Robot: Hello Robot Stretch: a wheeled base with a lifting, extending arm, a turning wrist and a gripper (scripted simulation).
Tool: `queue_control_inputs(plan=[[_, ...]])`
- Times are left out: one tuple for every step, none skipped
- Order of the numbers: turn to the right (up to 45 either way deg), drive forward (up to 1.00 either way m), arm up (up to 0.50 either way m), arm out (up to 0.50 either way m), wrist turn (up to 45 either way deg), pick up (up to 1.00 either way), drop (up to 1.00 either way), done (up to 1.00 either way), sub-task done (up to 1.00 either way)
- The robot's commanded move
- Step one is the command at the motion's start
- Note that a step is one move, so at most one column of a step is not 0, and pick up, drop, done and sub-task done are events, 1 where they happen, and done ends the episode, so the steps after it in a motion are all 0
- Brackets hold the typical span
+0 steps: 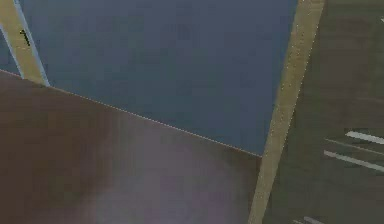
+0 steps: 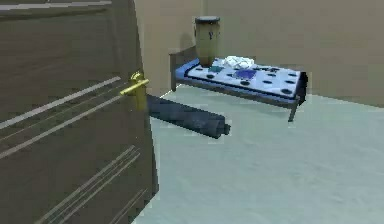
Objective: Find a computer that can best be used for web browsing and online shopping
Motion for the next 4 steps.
queue_control_inputs(plan=[[-39.0,0.00,0.00,0.00,0.0,0.00,0.00,0.00,0.00],[0.0,1.00,0.00,0.00,0.0,0.00,0.00,0.00,0.00],[0.0,1.00,0.00,0.00,0.0,0.00,0.00,0.00,0.00],[0.0,0.55,0.00,0.00,0.0,0.00,0.00,0.00,0.00]])
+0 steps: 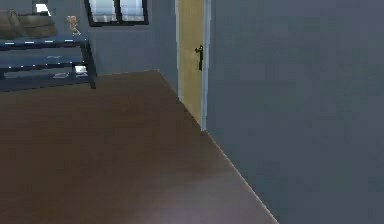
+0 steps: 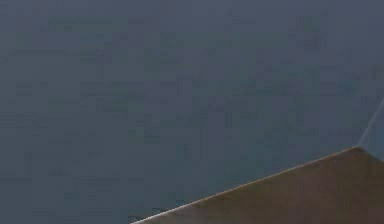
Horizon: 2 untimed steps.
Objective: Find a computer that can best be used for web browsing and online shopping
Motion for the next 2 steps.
queue_control_inputs(plan=[[-45.0,0.00,0.00,0.00,0.0,0.00,0.00,0.00,0.00],[-9.0,0.00,0.00,0.00,0.0,0.00,0.00,0.00,0.00]])
